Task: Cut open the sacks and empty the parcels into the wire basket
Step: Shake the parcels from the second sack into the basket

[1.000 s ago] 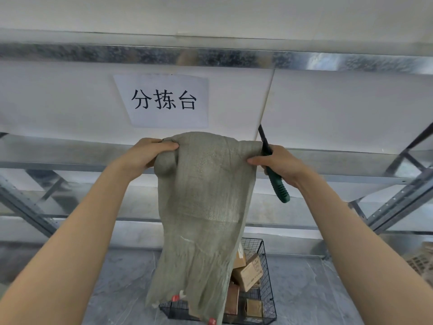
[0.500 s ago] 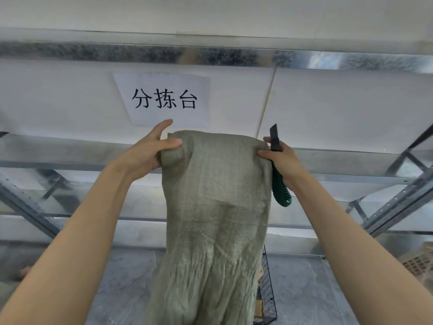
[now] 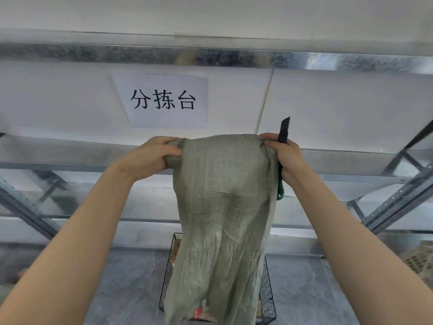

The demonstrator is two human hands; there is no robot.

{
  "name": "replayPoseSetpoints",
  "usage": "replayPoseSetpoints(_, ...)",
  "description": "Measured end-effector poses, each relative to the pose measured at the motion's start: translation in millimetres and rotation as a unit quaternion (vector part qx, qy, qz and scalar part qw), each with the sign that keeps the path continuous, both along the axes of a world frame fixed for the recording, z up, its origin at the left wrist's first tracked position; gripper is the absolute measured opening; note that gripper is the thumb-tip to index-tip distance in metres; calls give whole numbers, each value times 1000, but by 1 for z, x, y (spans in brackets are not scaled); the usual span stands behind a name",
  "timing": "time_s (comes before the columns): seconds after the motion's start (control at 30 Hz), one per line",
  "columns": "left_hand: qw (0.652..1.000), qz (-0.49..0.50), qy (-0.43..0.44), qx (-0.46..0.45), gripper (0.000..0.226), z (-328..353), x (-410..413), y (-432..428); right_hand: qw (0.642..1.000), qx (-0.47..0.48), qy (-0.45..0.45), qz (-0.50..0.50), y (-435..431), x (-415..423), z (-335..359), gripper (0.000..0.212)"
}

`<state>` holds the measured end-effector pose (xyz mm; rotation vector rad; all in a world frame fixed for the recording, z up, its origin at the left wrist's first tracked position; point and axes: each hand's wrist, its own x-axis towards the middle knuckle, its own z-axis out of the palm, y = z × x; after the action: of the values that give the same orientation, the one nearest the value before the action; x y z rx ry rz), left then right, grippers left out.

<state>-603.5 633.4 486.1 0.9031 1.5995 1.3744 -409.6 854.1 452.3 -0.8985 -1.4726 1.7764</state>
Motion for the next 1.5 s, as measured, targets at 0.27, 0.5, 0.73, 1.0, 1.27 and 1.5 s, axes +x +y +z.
replayPoseSetpoints(0.27,967,-31,218,-125,29,3,5,-1,993,-77,-19,82,1,6,3,32)
replayPoseSetpoints(0.5,974,84,182,-104,30,-5,-11,-2,958,-16,-14,286,1,16,13,45)
replayPoseSetpoints(0.73,986,47,107,-118,35,-9,-17,-11,971,77,-127,189,1,12,15,28)
replayPoseSetpoints(1.0,993,49,72,-77,40,-17,-18,-14,977,121,-136,110,-6,9,13,13)
replayPoseSetpoints(1.27,994,109,8,-24,30,-25,-14,-12,986,108,-106,70,-12,14,5,8)
replayPoseSetpoints(1.5,993,118,11,-28,105,-24,7,-6,983,146,-107,-23,-19,10,0,15)
